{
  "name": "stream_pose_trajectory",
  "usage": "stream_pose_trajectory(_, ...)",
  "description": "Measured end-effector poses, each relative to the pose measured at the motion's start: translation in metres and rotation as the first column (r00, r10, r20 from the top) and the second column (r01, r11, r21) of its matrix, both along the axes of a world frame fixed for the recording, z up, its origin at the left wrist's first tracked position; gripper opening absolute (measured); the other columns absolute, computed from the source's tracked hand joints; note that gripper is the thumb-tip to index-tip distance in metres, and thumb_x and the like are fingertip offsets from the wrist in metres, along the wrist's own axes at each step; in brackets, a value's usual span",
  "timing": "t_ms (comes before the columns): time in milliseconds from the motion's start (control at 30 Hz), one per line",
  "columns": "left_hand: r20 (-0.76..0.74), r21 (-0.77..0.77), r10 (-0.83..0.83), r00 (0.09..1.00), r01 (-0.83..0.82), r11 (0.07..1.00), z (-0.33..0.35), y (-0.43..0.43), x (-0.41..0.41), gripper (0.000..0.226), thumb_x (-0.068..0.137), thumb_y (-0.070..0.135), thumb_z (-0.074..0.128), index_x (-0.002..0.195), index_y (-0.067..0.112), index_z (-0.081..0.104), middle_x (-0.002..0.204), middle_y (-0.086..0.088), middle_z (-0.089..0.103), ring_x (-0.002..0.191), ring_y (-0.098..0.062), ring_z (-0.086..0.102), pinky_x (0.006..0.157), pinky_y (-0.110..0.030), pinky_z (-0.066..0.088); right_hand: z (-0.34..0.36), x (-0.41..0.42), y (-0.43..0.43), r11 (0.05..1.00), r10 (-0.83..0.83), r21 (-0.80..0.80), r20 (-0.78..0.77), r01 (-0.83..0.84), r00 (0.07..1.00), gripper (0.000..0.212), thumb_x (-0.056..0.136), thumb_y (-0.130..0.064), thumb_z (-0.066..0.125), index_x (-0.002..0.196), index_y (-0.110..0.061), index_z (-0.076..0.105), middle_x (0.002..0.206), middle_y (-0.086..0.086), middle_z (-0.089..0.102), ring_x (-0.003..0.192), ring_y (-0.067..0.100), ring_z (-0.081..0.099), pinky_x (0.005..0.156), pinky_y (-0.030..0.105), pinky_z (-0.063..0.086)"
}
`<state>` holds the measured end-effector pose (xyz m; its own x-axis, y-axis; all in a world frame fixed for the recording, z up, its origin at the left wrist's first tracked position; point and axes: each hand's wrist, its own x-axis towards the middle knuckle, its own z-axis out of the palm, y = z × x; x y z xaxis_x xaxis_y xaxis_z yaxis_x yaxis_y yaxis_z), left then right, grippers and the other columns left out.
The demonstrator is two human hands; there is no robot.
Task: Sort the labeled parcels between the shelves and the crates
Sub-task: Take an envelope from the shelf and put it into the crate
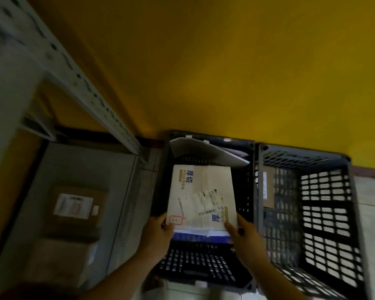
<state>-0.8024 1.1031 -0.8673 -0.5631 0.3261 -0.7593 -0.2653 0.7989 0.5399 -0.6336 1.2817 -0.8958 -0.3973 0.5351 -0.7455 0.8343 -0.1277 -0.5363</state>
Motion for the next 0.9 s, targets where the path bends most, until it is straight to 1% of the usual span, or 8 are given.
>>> stream_pose_trajectory(67, -0.016, -0.027, 0.068, 0.998, -0.068, 0.997, -0.036, 0.008, 0.000, 0.024, 0.100, 0.018, 0.059, 0.120, 0.029, 0.067, 0.117, 0.004, 0.067, 0.104, -0.015, 0.066, 0.088, -0.028, 0.058, -0.027, -0.015, 0.004, 0.997, -0.073, -0.024, -0.046, 0.072, 0.996, 0.028, 0.095, -0.034, 0.061, 0.123, -0.030, 0.060, 0.113, -0.002, 0.071, 0.096, 0.015, 0.070, 0.084, 0.039, 0.061)
stream_pose_trajectory(167, -0.042, -0.051, 0.095, 0.995, -0.097, 0.994, -0.081, 0.021, -0.002, 0.028, 0.102, 0.019, 0.054, 0.127, 0.024, 0.066, 0.121, 0.003, 0.069, 0.112, -0.019, 0.065, 0.094, -0.031, 0.055, -0.068, -0.030, 0.013, 0.985, -0.163, -0.063, -0.041, 0.160, 0.986, 0.031, 0.095, -0.021, 0.063, 0.125, -0.028, 0.058, 0.115, -0.003, 0.068, 0.102, 0.018, 0.068, 0.088, 0.035, 0.060)
stream_pose_trajectory(267, -0.049, -0.081, 0.110, 0.993, -0.114, 0.990, -0.115, 0.037, -0.006, 0.031, 0.103, 0.020, 0.052, 0.132, 0.023, 0.062, 0.129, 0.000, 0.066, 0.118, -0.022, 0.062, 0.098, -0.035, 0.052, -0.104, -0.041, 0.024, 0.976, -0.197, -0.096, -0.028, 0.193, 0.980, 0.040, 0.094, -0.019, 0.064, 0.134, -0.022, 0.057, 0.122, -0.001, 0.067, 0.110, 0.021, 0.066, 0.096, 0.046, 0.056)
stream_pose_trajectory(367, 0.016, -0.071, 0.206, 0.978, -0.205, 0.976, -0.140, 0.053, -0.016, 0.035, 0.102, 0.015, 0.050, 0.135, 0.022, 0.057, 0.129, 0.000, 0.062, 0.118, -0.020, 0.058, 0.095, -0.032, 0.046, -0.137, -0.056, 0.034, 0.966, -0.227, -0.132, -0.041, 0.220, 0.973, 0.048, 0.095, -0.017, 0.063, 0.140, -0.025, 0.051, 0.129, 0.001, 0.064, 0.112, 0.021, 0.066, 0.096, 0.049, 0.056)
stream_pose_trajectory(467, 0.088, -0.059, 0.285, 0.955, -0.281, 0.958, -0.163, 0.063, -0.030, 0.041, 0.096, 0.017, 0.055, 0.136, 0.027, 0.055, 0.129, 0.002, 0.063, 0.118, -0.021, 0.059, 0.104, -0.040, 0.046, -0.162, -0.071, 0.037, 0.951, -0.271, -0.170, -0.066, 0.257, 0.960, 0.050, 0.096, -0.009, 0.060, 0.144, -0.022, 0.048, 0.131, 0.003, 0.062, 0.114, 0.023, 0.065, 0.097, 0.048, 0.056)
stream_pose_trajectory(700, 0.264, -0.048, 0.547, 0.795, -0.555, 0.830, -0.200, 0.073, -0.035, 0.055, 0.064, 0.017, 0.068, 0.118, 0.027, 0.062, 0.118, -0.006, 0.068, 0.108, -0.029, 0.065, 0.099, -0.052, 0.052, -0.193, -0.080, 0.042, 0.954, -0.252, -0.168, -0.009, 0.247, 0.968, 0.051, 0.098, -0.010, 0.059, 0.146, -0.021, 0.046, 0.136, 0.008, 0.060, 0.119, 0.028, 0.062, 0.098, 0.048, 0.055)
stream_pose_trajectory(767, 0.268, -0.041, 0.556, 0.787, -0.567, 0.823, -0.197, 0.074, -0.035, 0.056, 0.065, 0.015, 0.068, 0.119, 0.027, 0.060, 0.120, -0.007, 0.067, 0.109, -0.029, 0.065, 0.099, -0.051, 0.051, -0.187, -0.077, 0.044, 0.949, -0.233, -0.220, -0.016, 0.224, 0.972, 0.048, 0.099, -0.012, 0.057, 0.145, -0.022, 0.045, 0.130, 0.005, 0.062, 0.113, 0.025, 0.064, 0.092, 0.040, 0.058)
stream_pose_trajectory(900, 0.272, -0.049, 0.571, 0.774, -0.582, 0.812, -0.170, 0.074, -0.025, 0.049, 0.085, 0.006, 0.060, 0.129, 0.027, 0.052, 0.120, -0.005, 0.063, 0.110, -0.030, 0.063, 0.099, -0.050, 0.052, -0.154, -0.066, 0.043, 0.940, -0.188, -0.298, -0.041, 0.167, 0.981, 0.040, 0.102, -0.012, 0.052, 0.135, -0.031, 0.042, 0.119, 0.001, 0.061, 0.096, 0.017, 0.065, 0.060, 0.017, 0.055)
